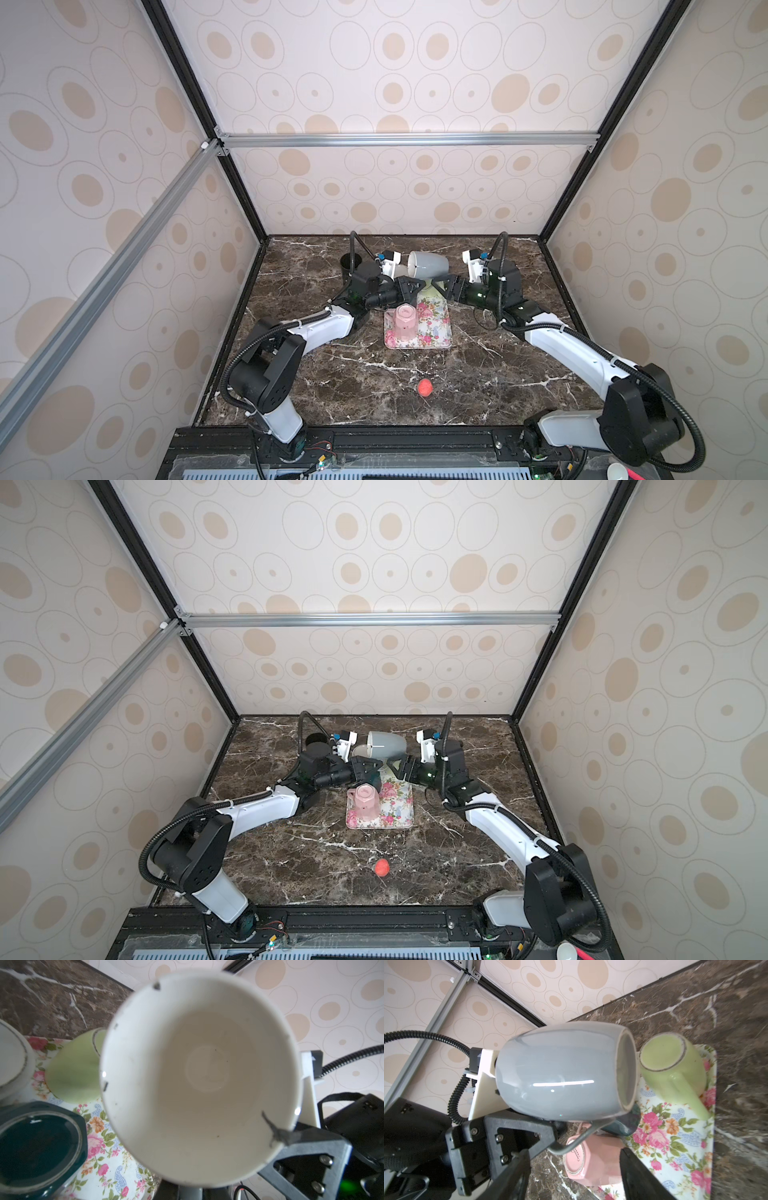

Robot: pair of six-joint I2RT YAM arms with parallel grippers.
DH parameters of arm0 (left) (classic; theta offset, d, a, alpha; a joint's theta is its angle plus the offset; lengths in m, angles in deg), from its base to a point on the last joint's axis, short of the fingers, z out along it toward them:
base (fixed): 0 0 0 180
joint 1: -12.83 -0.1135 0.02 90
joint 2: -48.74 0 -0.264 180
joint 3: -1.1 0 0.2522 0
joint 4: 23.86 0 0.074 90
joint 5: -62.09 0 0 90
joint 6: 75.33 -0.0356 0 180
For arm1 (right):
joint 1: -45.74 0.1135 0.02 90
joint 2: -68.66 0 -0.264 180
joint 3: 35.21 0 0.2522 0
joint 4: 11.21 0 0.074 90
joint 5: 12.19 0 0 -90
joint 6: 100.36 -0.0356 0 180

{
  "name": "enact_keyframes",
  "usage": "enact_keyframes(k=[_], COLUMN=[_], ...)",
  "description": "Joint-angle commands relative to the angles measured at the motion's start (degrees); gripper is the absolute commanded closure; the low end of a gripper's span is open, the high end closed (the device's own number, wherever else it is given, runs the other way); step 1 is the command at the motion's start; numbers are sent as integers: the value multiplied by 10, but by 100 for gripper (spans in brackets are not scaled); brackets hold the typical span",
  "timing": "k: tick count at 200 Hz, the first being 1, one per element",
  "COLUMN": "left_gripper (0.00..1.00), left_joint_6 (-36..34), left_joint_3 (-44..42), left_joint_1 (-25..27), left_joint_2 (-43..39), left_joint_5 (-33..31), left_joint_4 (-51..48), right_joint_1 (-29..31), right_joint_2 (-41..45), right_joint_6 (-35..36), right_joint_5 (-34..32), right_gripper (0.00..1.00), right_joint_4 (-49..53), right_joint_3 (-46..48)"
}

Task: Turn the mug right side up
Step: 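Swing the grey mug opening-up and carry it beside the tray with the left gripper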

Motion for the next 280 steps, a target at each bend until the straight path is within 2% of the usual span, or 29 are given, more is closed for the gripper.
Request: enact_keyframes(k=[1, 31, 72, 105, 131, 163, 193, 230, 280], left_gripper=[100, 100, 100, 100, 100, 100, 100, 100, 100], left_joint_6=[-28, -29, -79, -154, -236, -282, -293, -303, -335], left_joint_3=[48, 66, 99, 140, 188, 222, 232, 213, 209], left_joint_1=[-16, -33, -72, -133, -176, -225, -246, -269, -284], left_joint_2=[-18, -18, -47, -85, -119, -133, -108, -83, -32], left_joint_5=[-6, -9, -37, -73, -174, -208, -235, -310, -352], left_joint_4=[-2, -29, -136, -289, -426, -511, -542, -528, -528], right_joint_1=[-7, -16, -32, -40, -44, -45, -47, -48, -50], right_joint_2=[22, 33, 38, 38, 35, 39, 38, 34, 25], right_joint_6=[33, 47, 64, 76, 88, 117, 139, 148, 147], right_joint_5=[-32, -48, -54, -64, -59, -71, -88, -100, -109], right_gripper=[26, 25, 25, 25, 25, 25, 25, 25, 25], right_joint_4=[27, 44, 79, 101, 120, 122, 136, 140, 141], right_joint_3=[5, 8, 1, 3, 2, 13, 10, 15, 18])
